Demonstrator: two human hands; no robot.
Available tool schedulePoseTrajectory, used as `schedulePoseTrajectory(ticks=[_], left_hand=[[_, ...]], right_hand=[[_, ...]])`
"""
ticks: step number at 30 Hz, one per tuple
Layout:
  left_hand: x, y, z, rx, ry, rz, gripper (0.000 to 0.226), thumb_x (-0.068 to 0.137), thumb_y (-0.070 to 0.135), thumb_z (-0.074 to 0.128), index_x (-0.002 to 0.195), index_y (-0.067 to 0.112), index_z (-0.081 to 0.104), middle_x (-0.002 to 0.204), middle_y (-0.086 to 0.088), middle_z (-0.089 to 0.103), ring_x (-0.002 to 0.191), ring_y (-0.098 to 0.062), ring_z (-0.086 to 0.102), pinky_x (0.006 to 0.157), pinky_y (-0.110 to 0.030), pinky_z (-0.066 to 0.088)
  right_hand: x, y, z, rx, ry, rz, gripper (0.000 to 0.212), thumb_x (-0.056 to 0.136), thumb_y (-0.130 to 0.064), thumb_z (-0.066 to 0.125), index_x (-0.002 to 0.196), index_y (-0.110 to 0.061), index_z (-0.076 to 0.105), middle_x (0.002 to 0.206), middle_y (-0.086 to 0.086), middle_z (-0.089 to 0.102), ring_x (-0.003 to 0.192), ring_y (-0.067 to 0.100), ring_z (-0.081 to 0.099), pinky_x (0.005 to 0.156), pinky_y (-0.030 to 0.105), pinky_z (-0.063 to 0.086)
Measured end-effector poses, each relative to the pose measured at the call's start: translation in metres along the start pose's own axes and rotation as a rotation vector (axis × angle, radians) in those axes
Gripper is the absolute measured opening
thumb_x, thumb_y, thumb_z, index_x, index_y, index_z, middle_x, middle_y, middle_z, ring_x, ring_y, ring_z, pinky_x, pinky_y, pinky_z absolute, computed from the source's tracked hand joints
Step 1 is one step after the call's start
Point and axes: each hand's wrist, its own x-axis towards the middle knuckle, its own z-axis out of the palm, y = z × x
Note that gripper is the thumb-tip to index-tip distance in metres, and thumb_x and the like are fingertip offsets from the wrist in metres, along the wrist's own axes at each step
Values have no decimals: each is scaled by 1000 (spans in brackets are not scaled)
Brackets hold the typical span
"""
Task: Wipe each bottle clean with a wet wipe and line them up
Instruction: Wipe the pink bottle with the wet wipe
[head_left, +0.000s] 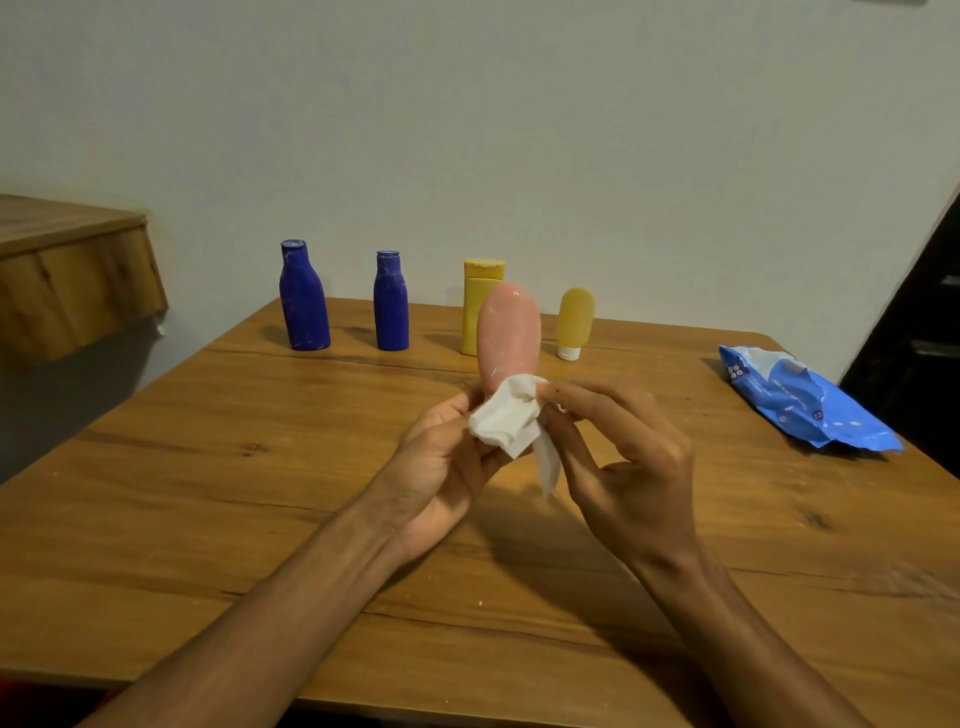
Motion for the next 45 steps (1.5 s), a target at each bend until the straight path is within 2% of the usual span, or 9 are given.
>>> schedulePoseTrajectory(ticks=[4, 9, 12, 19, 27, 33, 36, 40, 45], left_hand=[[1, -1, -1, 61, 17, 19, 51, 79, 8, 58, 130, -1, 53, 109, -16, 68, 96, -21, 65, 95, -35, 49], [1, -3, -1, 195, 31, 39, 40, 88, 6, 54, 128, 3, 55, 100, -8, 73, 89, -16, 69, 80, -27, 58], [2, -1, -2, 214, 6, 30, 46, 82, 8, 58, 128, 8, 55, 111, -9, 72, 98, -18, 69, 86, -28, 57], [2, -3, 0, 307, 12, 107, 30, 76, 11, 63, 106, 11, 69, 100, -6, 74, 95, -16, 69, 95, -37, 54], [-1, -4, 1, 419, -12, 132, 35, 68, 10, 66, 102, 17, 70, 106, -5, 74, 104, -20, 69, 88, -36, 58], [-2, -5, 3, 539, -17, 124, 37, 76, 9, 66, 113, 15, 66, 110, -8, 73, 106, -21, 68, 87, -35, 58], [-2, -5, 1, 520, -3, 133, 38, 71, 11, 68, 108, 19, 66, 105, -6, 74, 103, -21, 69, 89, -37, 57], [-2, -4, 0, 616, 13, 178, 30, 85, -1, 65, 112, 13, 66, 107, -15, 71, 98, -21, 68, 87, -33, 57], [-2, -5, 3, 692, -15, 185, 34, 80, 14, 70, 113, 17, 63, 102, -6, 73, 93, -14, 71, 81, -28, 58]], right_hand=[[-1, 2, 3, -2, -39, -3, 28, 89, -27, 61, 108, -9, 71, 106, 8, 68, 96, 22, 63, 70, 44, 54], [-2, 4, 5, -6, -62, 22, 32, 90, -29, 56, 110, -9, 70, 108, 9, 67, 97, 24, 63, 71, 44, 56], [0, 3, 3, 21, -34, 73, 33, 89, -27, 55, 112, -8, 69, 109, 10, 67, 97, 25, 64, 71, 43, 57], [2, 2, 4, 105, -62, 50, 31, 87, -25, 59, 110, -8, 70, 106, 8, 65, 97, 12, 61, 80, 16, 52], [4, 3, 2, 139, -37, 86, 31, 85, -27, 61, 108, -8, 71, 104, 7, 65, 95, 14, 62, 77, 22, 55], [4, 8, 3, 88, -68, 94, 33, 87, -31, 58, 109, -10, 72, 106, 10, 65, 96, 25, 62, 70, 42, 58], [5, 4, 5, 71, -81, 92, 33, 88, -31, 57, 110, -11, 72, 107, 9, 64, 95, 25, 61, 68, 42, 57], [4, 4, 6, 44, -146, 6, 30, 89, -29, 57, 108, -12, 73, 105, 9, 62, 92, 25, 59, 65, 44, 54], [6, 6, 6, 63, -66, 80, 30, 88, -31, 60, 105, -10, 73, 100, 7, 65, 89, 23, 62, 65, 42, 56]])
